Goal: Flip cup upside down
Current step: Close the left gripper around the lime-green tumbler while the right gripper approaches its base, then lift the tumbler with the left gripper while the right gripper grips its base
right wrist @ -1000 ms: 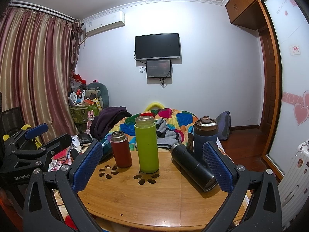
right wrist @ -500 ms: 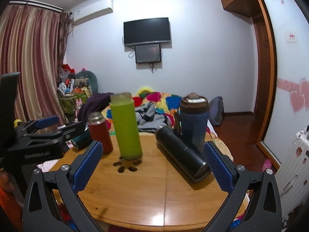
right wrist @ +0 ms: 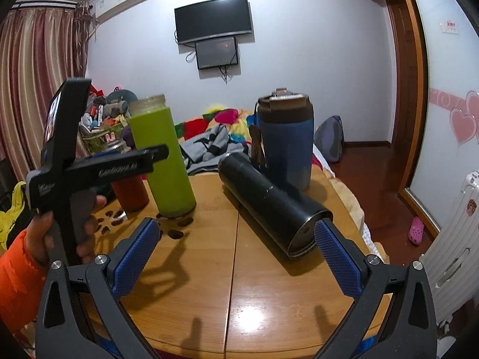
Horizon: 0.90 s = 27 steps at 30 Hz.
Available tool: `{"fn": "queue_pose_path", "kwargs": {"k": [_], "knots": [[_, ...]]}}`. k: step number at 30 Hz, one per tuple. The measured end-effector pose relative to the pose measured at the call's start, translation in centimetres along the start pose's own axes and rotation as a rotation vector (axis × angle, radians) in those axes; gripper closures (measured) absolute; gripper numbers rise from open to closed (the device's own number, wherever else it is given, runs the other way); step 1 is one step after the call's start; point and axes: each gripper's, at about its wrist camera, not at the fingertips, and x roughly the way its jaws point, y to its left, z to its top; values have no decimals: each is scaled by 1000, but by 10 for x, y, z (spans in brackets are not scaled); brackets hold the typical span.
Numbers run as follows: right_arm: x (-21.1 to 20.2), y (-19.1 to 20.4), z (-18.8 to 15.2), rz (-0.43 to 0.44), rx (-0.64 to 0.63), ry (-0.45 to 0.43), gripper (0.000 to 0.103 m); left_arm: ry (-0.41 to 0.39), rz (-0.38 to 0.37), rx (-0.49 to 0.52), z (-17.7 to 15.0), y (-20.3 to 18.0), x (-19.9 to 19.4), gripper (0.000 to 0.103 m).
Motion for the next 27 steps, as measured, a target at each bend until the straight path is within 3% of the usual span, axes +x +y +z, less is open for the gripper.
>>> {"fn": "queue_pose_path", "kwargs": {"k": [5,8,11,18,27], "knots": [[7,-3,-2,6,9,23,0,-4,19,10,6,-1,16,0],[10,-3,-3,8,8,28,0,6,18,15,7,-2,25,21],[11,-3,-4,8,8,29,0,44,-35,10,6,-1,29,40],[8,-1,-6,6,-9,23,0,48,-59,22,3,-4,18,40],[9,7,-20,32,-74,39,0,87,-201,59,-16,-10,-27,40]]}}
